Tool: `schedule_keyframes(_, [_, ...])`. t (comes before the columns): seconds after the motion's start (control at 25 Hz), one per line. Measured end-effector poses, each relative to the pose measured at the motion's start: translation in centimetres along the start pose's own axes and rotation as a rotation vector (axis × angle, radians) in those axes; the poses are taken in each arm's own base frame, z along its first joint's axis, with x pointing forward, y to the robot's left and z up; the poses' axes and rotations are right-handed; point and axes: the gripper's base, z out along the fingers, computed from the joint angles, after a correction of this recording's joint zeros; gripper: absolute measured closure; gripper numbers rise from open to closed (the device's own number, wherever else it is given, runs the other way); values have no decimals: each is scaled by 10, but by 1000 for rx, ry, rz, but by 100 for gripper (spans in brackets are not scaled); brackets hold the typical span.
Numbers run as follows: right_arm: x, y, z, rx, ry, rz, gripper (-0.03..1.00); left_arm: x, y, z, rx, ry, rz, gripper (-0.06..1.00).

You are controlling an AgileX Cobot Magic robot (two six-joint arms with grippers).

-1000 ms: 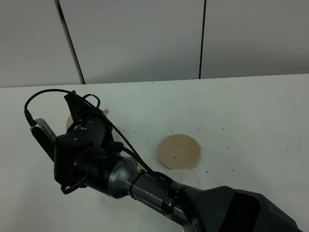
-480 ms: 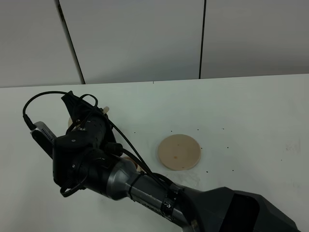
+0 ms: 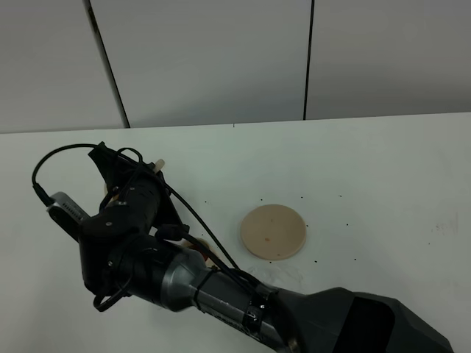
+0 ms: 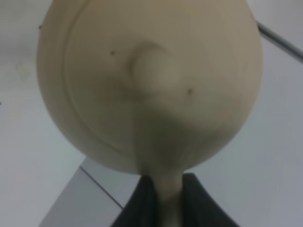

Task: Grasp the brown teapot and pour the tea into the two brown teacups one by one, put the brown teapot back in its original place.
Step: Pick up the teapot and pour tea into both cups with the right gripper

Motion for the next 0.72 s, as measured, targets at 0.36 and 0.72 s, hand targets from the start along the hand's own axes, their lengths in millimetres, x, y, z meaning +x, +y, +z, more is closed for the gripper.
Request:
schedule_keyframes(0.36, [0, 1, 1, 13, 14, -24, 88, 0, 0, 0, 0, 0, 0, 66])
schedule_keyframes(0.72, [1, -1, 1, 34, 32, -42, 88, 0, 0, 0, 0, 0, 0, 66])
